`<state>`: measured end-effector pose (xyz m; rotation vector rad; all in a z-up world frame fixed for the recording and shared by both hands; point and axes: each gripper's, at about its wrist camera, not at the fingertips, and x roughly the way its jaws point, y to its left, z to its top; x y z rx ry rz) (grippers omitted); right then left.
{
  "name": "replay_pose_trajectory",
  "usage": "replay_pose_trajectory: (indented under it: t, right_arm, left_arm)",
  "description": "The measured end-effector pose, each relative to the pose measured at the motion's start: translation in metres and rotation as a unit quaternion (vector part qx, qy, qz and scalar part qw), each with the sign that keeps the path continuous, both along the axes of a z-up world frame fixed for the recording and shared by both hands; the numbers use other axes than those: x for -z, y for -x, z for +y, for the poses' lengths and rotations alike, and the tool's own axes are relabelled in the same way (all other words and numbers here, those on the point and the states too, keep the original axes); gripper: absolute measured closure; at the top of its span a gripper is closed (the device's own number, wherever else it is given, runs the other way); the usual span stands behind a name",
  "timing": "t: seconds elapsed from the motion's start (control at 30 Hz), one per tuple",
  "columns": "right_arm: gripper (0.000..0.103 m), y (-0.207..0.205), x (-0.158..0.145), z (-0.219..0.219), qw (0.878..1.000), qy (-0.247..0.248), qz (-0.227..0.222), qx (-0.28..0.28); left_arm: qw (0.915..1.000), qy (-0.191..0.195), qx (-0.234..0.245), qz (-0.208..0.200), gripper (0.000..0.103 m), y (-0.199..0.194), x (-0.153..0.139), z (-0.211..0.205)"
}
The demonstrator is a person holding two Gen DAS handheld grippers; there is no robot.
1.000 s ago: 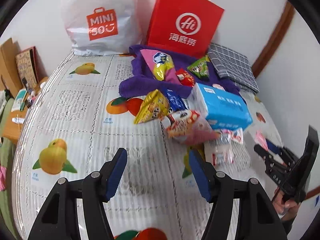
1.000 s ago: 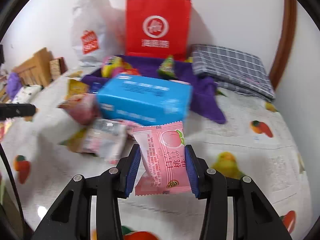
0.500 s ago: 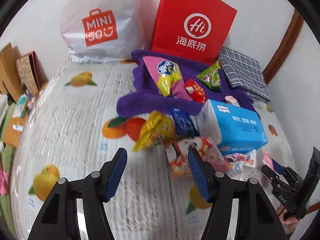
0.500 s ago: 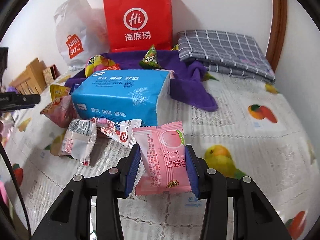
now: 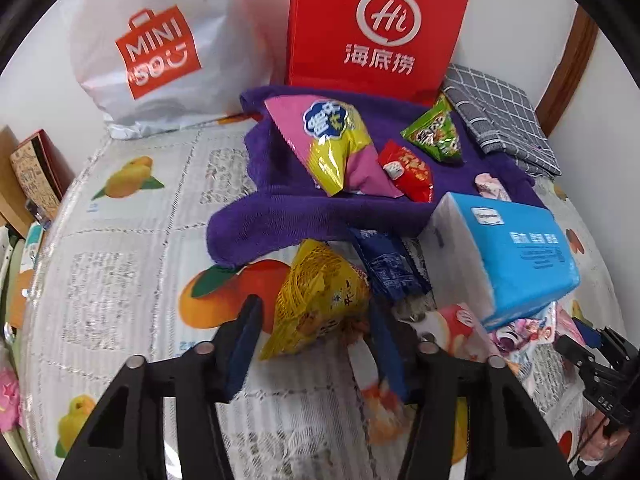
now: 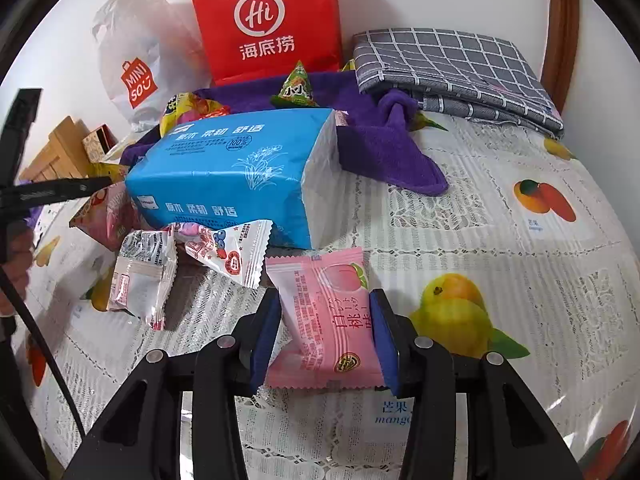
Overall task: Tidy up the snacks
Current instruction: 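Grasp another pink pastry packet with the right tool while the left tool approaches the yellow chip bag, then grasp the yellow chip bag with the left tool while the right tool lifts its pink packet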
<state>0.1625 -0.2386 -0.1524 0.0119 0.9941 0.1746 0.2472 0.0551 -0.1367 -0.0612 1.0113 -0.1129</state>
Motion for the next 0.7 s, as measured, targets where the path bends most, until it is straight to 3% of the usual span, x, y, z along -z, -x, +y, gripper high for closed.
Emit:
replay_pose_trajectory:
  t: [0.37,0.7]
  right_arm:
    - [0.058,-0.001,0.000,-0.001,1.000,-0.004,0.001,0.002]
    - [0.058,-0.001,0.000,-0.003,1.000,-0.011,0.000,0.004]
  left_arm:
    - [0.9997,0.021,0.001,-0.007,0.069,0.003,-0.001,0.007]
    - [0.9984,0.040,-0.030,-0.028,0.070,0.043,-0.021,0.031]
